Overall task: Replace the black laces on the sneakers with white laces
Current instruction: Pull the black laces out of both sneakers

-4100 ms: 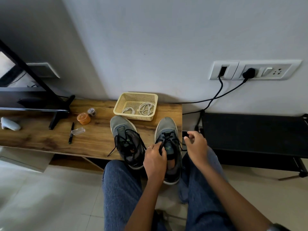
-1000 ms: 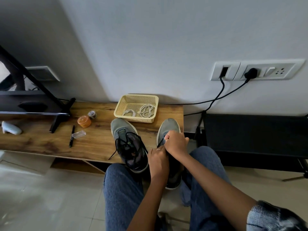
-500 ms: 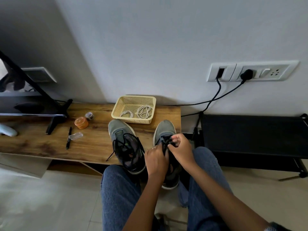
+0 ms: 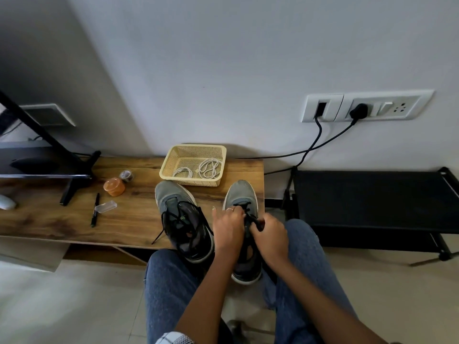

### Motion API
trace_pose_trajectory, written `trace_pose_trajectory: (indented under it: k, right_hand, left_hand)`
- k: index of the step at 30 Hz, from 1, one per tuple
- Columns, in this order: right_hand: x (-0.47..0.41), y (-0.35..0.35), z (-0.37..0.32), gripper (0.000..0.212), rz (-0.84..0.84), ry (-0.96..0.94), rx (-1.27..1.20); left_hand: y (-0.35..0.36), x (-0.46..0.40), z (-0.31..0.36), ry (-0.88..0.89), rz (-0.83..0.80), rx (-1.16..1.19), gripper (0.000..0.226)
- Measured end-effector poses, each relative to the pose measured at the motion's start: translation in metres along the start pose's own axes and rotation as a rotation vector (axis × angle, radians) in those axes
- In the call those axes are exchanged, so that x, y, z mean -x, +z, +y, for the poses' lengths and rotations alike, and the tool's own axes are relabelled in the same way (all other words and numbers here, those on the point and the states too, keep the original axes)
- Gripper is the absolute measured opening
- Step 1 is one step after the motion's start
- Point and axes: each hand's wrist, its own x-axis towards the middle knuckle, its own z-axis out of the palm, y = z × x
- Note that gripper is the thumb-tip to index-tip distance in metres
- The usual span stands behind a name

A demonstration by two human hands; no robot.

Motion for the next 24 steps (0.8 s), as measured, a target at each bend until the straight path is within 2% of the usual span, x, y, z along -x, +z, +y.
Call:
trace_pose_trajectory:
  k: [2,7,9,10,12,15,17,20,24]
  right_hand:
    - [0.001,0.000,-0.002,0.012,0.019,0.031,0.005]
    - [0.000,-0.001,0.000,0.014,0.029,0.099,-0.043]
    - [0.000,-0.001,-0.002,0.013,0.014,0.098,-0.047]
    - [0.001,0.000,-0.002,0.013,0.012,0.095,-0.049]
    - [0.001,-0.001,-0.002,0.013,0.014,0.091,-0.048]
    - [0.001,-0.002,-0.001,0.013,0.010,0.077,-0.047]
    - [0.001,-0.001,-0.001,0.015,0.005,0.073,-0.041]
    - [0.001,0.000,0.000,0.013,-0.002,0.072,-0.035]
    - [0.002,0.000,0.002,0.013,-0.001,0.059,-0.034]
  left_hand:
    - [-0.003,0.002,0.004,-0.121,-0.036,0.203,0.007]
    - [-0.009,-0.007,0.000,-0.860,0.074,0.789,0.010]
    - [-0.010,-0.008,-0.001,-0.976,0.089,0.896,0.009]
    - [-0.012,-0.008,0.001,-0.970,0.066,0.870,0.008]
    - [-0.017,-0.004,0.007,-0.817,0.040,0.733,0.013]
    - [-0.017,0.002,0.008,-0.343,0.088,0.454,0.026]
    - [-0.008,0.004,0.006,-0.126,0.084,0.283,0.024]
    - [0.002,0.003,0.001,-0.020,0.026,0.139,0.011]
    - [-0.001,0.000,-0.003,0.021,-0.040,0.002,0.013]
